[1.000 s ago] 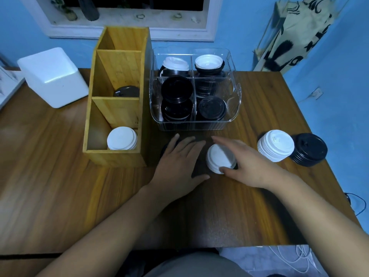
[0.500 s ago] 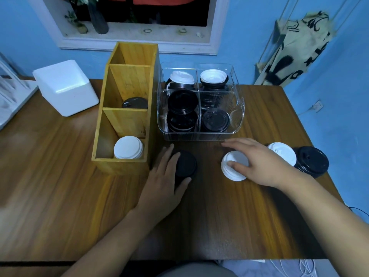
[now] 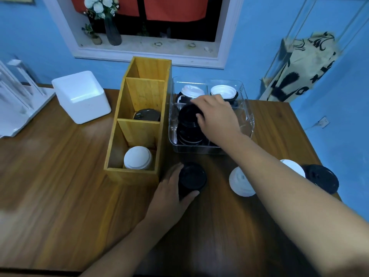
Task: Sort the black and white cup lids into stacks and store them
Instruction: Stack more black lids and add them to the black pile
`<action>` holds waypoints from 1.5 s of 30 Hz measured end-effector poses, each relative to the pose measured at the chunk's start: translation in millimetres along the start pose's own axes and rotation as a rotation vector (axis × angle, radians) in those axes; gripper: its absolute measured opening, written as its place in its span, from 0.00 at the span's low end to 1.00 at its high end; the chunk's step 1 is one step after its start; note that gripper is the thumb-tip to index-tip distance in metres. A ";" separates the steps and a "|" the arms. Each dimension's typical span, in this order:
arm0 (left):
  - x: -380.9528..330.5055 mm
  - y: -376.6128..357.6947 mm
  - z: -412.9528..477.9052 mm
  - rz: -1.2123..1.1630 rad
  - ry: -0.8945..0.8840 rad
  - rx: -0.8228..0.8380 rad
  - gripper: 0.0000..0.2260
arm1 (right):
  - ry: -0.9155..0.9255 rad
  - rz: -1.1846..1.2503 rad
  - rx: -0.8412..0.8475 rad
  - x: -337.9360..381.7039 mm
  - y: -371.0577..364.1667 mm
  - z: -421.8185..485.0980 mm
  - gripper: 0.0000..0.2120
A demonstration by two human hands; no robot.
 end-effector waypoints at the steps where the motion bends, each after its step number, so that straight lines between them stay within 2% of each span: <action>1: 0.6 0.3 0.3 -0.002 0.006 0.000 0.39 | -0.002 -0.045 0.007 1.1 -4.1 7.9 0.20; 5: 2.6 1.0 1.1 -0.024 0.037 0.011 0.40 | -0.023 -0.179 0.008 -1.1 -13.9 24.2 0.16; 11: 2.5 1.4 1.2 -0.020 0.024 -0.001 0.39 | -0.005 -0.129 -0.038 1.0 -11.5 22.0 0.11; 16: 4.0 0.9 0.6 -0.043 0.033 -0.003 0.39 | 0.002 0.073 -0.107 1.6 12.9 -9.8 0.13; 20: 5.4 2.3 1.4 -0.073 0.051 -0.003 0.40 | -0.029 0.318 -0.282 -1.8 36.4 -91.8 0.14; 22: 6.8 2.2 2.3 -0.076 0.046 0.011 0.40 | -0.046 0.374 -0.297 -3.6 34.0 -142.6 0.13; 26: 6.4 2.5 2.5 -0.093 0.036 0.012 0.39 | -0.034 0.347 -0.188 -7.6 14.3 -228.5 0.13; 30: 3.8 3.3 3.7 -0.064 0.031 0.000 0.39 | 0.035 0.261 -0.013 -10.6 1.6 -267.7 0.13; 34: 2.8 3.3 2.6 -0.066 0.027 0.003 0.38 | 0.027 0.265 0.199 -14.9 -2.5 -282.0 0.22; 36: 2.3 3.5 1.6 -0.061 0.028 0.009 0.38 | 0.001 0.316 0.224 -15.8 2.3 -283.2 0.26; 40: 2.9 3.9 -0.3 -0.064 0.001 0.022 0.38 | -0.152 0.524 0.161 -6.8 14.8 -270.8 0.27; 45: 5.8 6.3 -2.0 -0.052 -0.059 0.048 0.37 | 0.033 0.449 0.512 -0.6 10.7 -245.3 0.36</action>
Point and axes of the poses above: each hand's wrist, its own z-axis towards the middle knuckle, its own y-axis out of the back of the hand, x = y × z, the point moved 2 cm from there along z, towards the middle knuckle, and after that the axes turned 4 degrees about -y, right-handed, at the moved point
